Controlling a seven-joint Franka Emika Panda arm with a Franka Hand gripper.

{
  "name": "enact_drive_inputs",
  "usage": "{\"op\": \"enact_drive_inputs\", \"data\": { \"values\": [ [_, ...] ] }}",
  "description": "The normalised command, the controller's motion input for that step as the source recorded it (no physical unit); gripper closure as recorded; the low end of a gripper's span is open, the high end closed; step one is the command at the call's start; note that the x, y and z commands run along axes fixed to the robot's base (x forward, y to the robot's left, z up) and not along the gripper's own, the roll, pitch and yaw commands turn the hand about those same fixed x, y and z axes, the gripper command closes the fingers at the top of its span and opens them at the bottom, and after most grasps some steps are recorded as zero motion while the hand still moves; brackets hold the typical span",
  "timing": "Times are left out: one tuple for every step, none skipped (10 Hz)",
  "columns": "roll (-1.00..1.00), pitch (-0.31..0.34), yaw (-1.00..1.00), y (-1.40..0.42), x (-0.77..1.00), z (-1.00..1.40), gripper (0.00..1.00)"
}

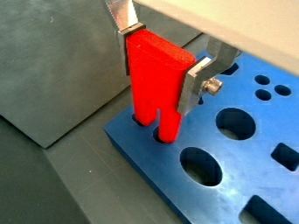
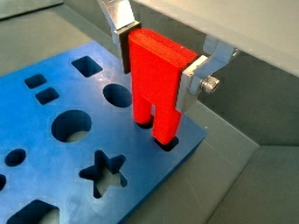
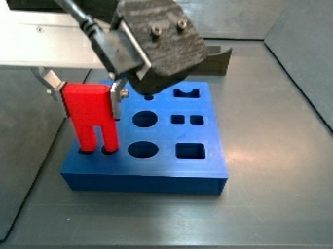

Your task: Insert the square-circle object.

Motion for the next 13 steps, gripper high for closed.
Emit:
{"op": "enact_drive_inputs", "data": {
  "values": [
    [0.21, 0.0, 0.0, -0.05, -0.01, -0.27, 1.0],
    [0.2, 0.0, -0.02, -0.1, -0.01, -0.27, 1.0],
    [0.15, 0.0, -0.08, -0.11, 0.0, -0.25, 1.0],
    [0.13, 0.0, -0.08, -0.13, -0.02, -0.25, 1.0],
    [0.11, -0.006, -0.08, -0.1, -0.03, -0.26, 1.0],
    [0.1, 0.0, -0.09, -0.02, 0.0, -0.29, 1.0],
    [0.05, 0.0, -0.05, 0.0, 0.01, -0.32, 1.0],
    [0.04, 0.0, -0.04, 0.0, 0.07, -0.34, 1.0],
    [0.07, -0.041, -0.05, 0.0, 0.11, -0.53, 1.0],
    [0.07, -0.113, -0.1, 0.0, 0.14, -0.69, 1.0],
    [0.08, -0.146, -0.13, 0.0, 0.14, -0.7, 1.0],
    [0.07, -0.131, -0.11, 0.0, 0.13, -0.68, 1.0],
    [0.08, -0.179, -0.11, -0.02, 0.07, -0.71, 1.0]
  ]
}}
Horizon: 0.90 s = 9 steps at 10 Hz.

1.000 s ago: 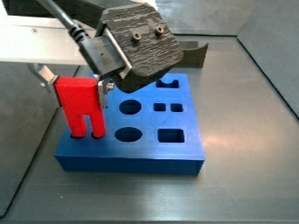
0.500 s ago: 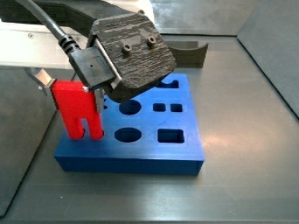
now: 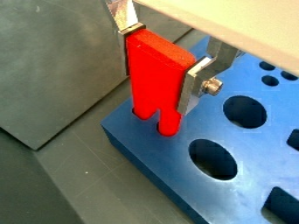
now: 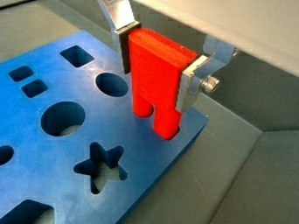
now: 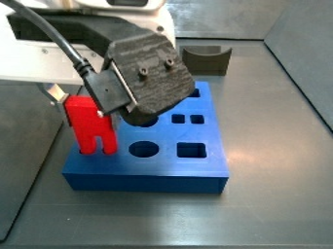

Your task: Insert the square-circle object.

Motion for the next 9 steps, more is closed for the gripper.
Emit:
{"op": "enact_drive_inputs", "data": {
  "values": [
    [0.11, -0.203, -0.08, -0.03, 0.03, -0.77, 1.0],
    [0.13, -0.174, -0.09, -0.05, 0.06, -0.79, 1.0],
    [0.16, -0.076, -0.08, -0.07, 0.1, -0.94, 1.0],
    [0.15, -0.037, -0.06, -0.06, 0.1, -1.0, 1.0],
    [0.13, -0.02, -0.02, -0.04, 0.12, -1.0, 1.0],
    [0.09, 0.0, -0.01, -0.05, 0.23, -1.0, 1.0],
    [0.08, 0.0, -0.03, -0.06, 0.23, -1.0, 1.0],
    [0.09, 0.0, -0.05, -0.05, 0.25, -1.0, 1.0],
    [0.09, 0.003, 0.0, 0.0, 0.52, -1.0, 1.0]
  ]
}}
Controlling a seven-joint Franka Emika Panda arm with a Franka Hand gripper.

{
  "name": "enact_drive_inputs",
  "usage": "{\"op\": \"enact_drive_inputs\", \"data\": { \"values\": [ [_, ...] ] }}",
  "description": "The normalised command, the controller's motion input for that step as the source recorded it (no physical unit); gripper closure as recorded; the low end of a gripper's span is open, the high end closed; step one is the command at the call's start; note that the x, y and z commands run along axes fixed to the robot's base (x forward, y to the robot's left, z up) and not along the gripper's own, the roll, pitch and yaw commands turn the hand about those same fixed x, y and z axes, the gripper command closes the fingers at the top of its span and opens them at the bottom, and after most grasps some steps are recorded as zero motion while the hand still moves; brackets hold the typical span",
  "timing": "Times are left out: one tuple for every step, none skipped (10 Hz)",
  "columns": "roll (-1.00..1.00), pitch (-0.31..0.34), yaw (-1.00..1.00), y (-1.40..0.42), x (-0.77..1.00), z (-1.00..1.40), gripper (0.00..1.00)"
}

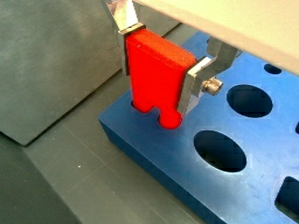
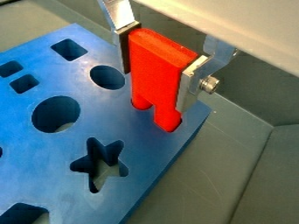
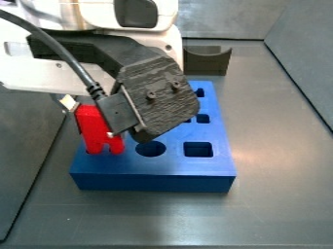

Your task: Insert the square-circle object.

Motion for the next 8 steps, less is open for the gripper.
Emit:
{"op": "enact_drive_inputs", "data": {
  "values": [
    [0.09, 0.0, 0.0, 0.0, 0.22, -0.72, 1.0],
    [0.07, -0.021, 0.0, 0.0, 0.19, -0.77, 1.0],
    [0.14, -0.051, 0.0, -0.1, 0.08, -1.0, 1.0],
    [0.14, -0.031, 0.0, -0.13, 0.07, -1.0, 1.0],
    [0.16, 0.0, 0.0, -0.18, 0.1, -1.0, 1.0],
    [0.01, 0.029, 0.0, 0.0, 0.04, 0.0, 1.0],
    [0.01, 0.0, 0.0, 0.0, 0.0, 0.0, 1.0],
    [0.0, 0.0, 0.0, 0.0, 0.0, 0.0, 1.0]
  ]
}}
